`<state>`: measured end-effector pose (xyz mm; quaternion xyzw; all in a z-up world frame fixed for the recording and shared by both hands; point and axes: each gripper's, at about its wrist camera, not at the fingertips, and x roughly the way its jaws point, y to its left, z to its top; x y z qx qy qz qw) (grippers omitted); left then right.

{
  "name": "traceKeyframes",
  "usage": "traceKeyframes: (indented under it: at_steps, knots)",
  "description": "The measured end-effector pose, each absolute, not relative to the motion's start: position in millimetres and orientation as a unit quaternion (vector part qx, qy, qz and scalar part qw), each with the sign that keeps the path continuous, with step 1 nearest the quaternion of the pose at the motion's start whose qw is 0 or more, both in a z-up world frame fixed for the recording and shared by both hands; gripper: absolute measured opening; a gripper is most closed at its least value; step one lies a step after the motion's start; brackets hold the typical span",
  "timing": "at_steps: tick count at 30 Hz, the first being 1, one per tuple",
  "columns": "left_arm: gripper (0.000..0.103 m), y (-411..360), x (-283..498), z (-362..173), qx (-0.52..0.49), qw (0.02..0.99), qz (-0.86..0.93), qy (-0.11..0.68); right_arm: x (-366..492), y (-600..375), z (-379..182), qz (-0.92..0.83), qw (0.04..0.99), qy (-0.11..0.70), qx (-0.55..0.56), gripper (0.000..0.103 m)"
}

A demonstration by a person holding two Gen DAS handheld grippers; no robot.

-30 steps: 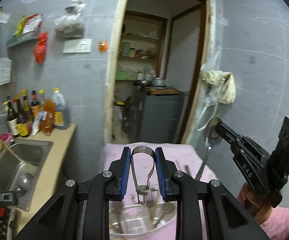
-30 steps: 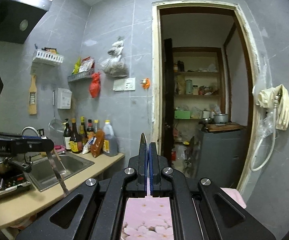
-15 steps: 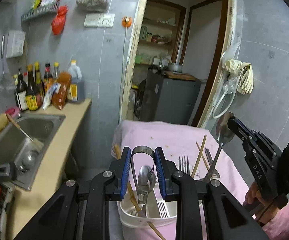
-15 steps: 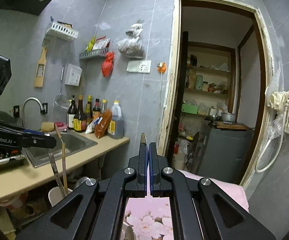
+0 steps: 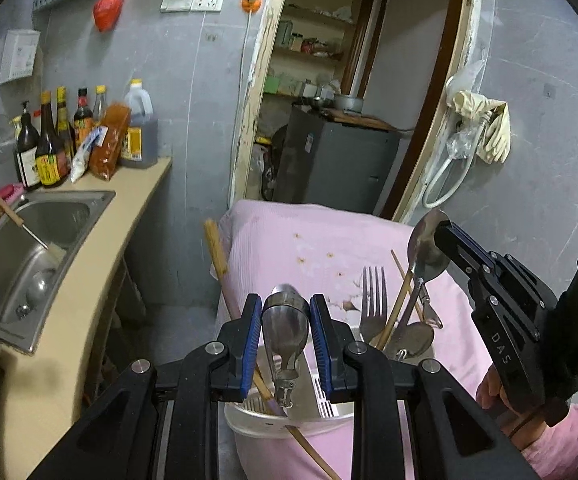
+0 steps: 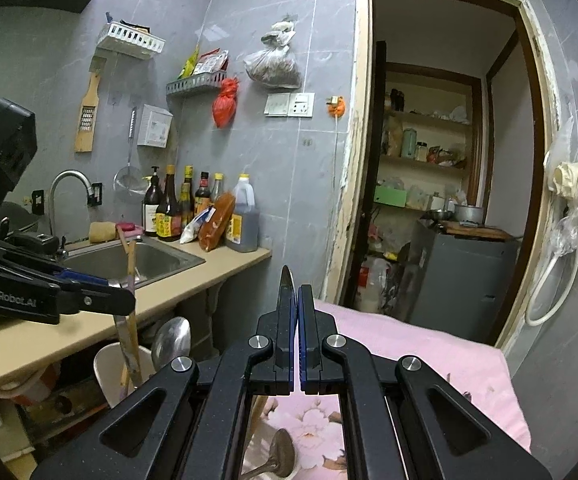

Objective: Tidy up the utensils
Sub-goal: 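Open the left tool over the basket while the right tool releases the spoon, then move both tools back over the last chopstick and metal utensil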

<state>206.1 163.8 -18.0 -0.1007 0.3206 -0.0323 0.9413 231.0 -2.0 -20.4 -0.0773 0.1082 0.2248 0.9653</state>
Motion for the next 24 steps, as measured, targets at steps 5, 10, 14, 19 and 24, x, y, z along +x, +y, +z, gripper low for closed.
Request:
traceKeyframes:
  at_steps: [5, 10, 14, 19, 24]
  knots:
    - [0.025, 165, 204, -24, -0.118, 0.935, -0.030, 0.333, 230, -11, -23, 0.231, 0.962, 0.127, -0.064, 0.018]
    - [0.051, 163, 196, -15, -0.134, 0.940, -0.029, 0.314, 224, -33, -11, 0.226, 0.965, 0.126, -0.031, 0.031]
    - [0.059, 154, 192, -4, -0.129, 0.946, -0.026, 0.296, 220, -59, 5, 0.201, 0.972, 0.120, -0.009, 0.047]
    - [0.079, 133, 192, 14, -0.107, 0.958, -0.017, 0.265, 220, -97, 23, 0.159, 0.980, 0.116, 0.018, 0.072]
    - [0.098, 97, 196, 32, -0.077, 0.973, 0.000, 0.219, 219, -132, 39, 0.119, 0.987, 0.102, 0.026, 0.092]
